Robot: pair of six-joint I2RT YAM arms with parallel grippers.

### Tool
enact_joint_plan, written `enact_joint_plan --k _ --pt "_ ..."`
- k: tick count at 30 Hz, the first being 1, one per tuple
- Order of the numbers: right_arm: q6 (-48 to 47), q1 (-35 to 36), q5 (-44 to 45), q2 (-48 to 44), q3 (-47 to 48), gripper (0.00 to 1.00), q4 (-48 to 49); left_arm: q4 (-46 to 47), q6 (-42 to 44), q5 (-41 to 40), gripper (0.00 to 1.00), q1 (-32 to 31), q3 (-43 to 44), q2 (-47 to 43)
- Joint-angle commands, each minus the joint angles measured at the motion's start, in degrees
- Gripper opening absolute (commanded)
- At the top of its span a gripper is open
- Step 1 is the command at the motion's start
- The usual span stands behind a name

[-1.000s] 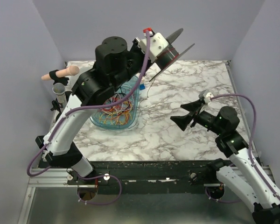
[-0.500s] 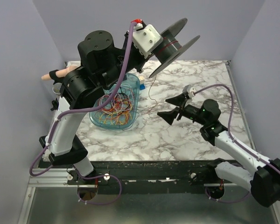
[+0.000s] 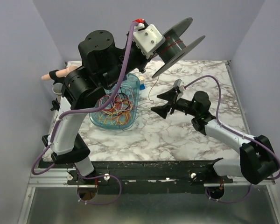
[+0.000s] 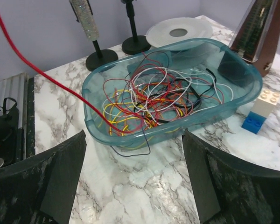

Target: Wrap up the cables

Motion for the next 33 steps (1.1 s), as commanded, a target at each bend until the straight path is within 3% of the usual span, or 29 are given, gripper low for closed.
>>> enact_joint_plan --k 1,6,8,10,13,17,21,27,33 --pt "1.8 0.5 -6.2 2.7 0.3 0.91 7.5 3.9 -1.0 1.2 0.0 -0.3 2.8 -0.4" --pt "2.7 0.5 -6.2 3.7 0.6 0.91 9.6 3.3 -0.7 1.4 0.0 -0.7 3.2 -0.2" --pt "3.1 0.5 -6.8 4.3 1.5 0.86 9.3 3.1 -0.6 1.3 0.0 -0.7 3.2 -0.2" --pt "3.2 0.5 -7.4 5.1 2.5 0.75 7.9 3.0 -0.3 1.2 0.0 -0.8 3.3 -0.2" --pt "4.4 0.5 -7.8 6.5 3.7 0.49 5.6 3.2 0.0 1.0 0.0 -0.8 3.4 -0.3" --pt "6.5 0.5 -7.6 7.7 3.1 0.38 7.1 2.9 0.4 0.6 0.0 -0.8 3.5 -0.4" --pt "9.5 0.5 -7.3 8.4 3.1 0.12 10.2 2.4 0.4 0.5 0.0 -0.8 3.6 -0.5" --pt "12.4 0.5 -4.4 6.6 2.8 0.01 14.9 2.1 0.6 0.3 0.0 -0.8 3.6 -0.7" --pt "13.4 -0.9 4.2 4.0 2.0 0.01 7.6 0.6 1.2 0.5 0.0 -0.8 2.2 -1.1"
